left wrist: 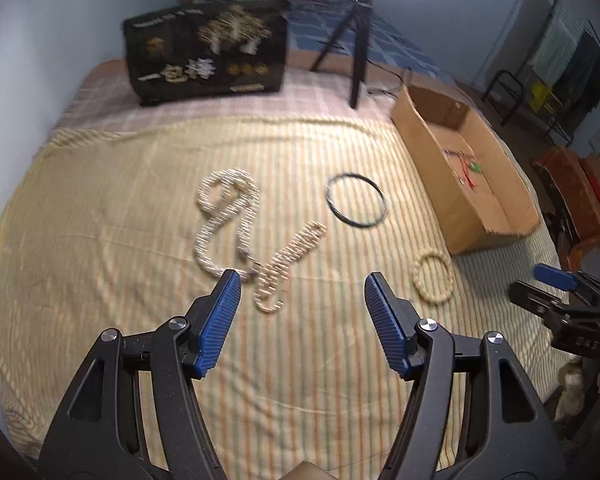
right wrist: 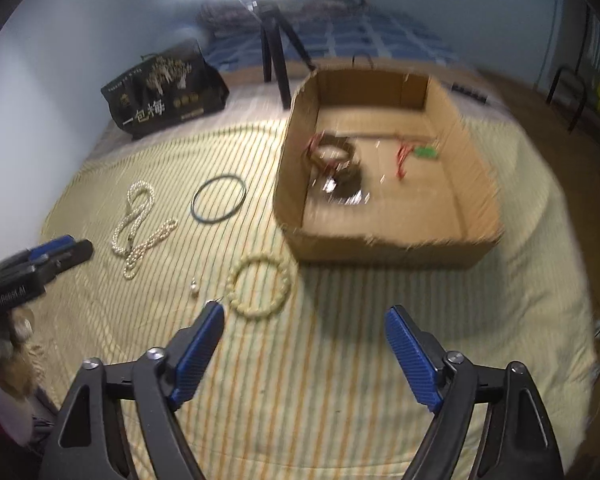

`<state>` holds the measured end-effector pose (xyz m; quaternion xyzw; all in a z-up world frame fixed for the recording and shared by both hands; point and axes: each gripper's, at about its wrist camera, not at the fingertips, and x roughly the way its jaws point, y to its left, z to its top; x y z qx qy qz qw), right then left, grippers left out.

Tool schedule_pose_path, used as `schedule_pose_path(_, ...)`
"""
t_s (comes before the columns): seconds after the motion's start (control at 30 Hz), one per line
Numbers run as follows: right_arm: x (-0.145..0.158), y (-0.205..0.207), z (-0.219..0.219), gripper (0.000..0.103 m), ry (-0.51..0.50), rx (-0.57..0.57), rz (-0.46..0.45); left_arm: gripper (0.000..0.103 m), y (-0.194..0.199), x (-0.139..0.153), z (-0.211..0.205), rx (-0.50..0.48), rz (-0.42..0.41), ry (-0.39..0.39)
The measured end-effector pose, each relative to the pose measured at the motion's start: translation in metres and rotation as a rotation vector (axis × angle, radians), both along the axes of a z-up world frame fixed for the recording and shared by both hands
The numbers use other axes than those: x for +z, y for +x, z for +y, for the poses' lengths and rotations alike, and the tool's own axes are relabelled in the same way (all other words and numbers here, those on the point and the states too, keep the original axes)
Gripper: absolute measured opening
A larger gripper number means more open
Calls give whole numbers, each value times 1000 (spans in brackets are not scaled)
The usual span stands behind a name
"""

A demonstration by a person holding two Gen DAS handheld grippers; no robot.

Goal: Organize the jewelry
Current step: 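Withdraw both grippers from the box toward the pearl earrings, then close the left gripper on a white pearl earring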

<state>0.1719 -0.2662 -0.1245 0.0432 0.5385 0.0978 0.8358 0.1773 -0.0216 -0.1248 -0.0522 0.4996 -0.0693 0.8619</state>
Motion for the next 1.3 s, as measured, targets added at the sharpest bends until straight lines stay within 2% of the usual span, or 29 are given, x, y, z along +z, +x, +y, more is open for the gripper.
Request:
schedule_pose_path(0.03,-4,1,1,74,13,-6,16,66,0,-3,-5,-13,6,-4)
schedule_pose_path(0.23,-30,10,-4,51,104,-67,108,32,7,-24,-25,-47,87,-72)
schedule_pose_path(0.3,-36,14,-4,44,122,-84,126,31,11,-30,-28,-45,111,-99)
schedule_pose_path(0.37,-42,18,-2,40,135,-91,141,24,15,-35,-31,-36,130,-124)
schedule_pose_path(0.6,-53,28,7,32,123,-95,151,19,25,-50,-40,-27,185,-164)
schedule_pose_path(0.73,-58,33,4,29,122,-114,158,18,29,-57,-50,-35,200,-155)
schedule_pose_path(1.13,-61,36,3,27,120,-127,158,17,41,-73,-66,-37,230,-142)
schedule_pose_path(1.3,-63,37,6,27,115,-126,156,13,45,-77,-69,-34,234,-116)
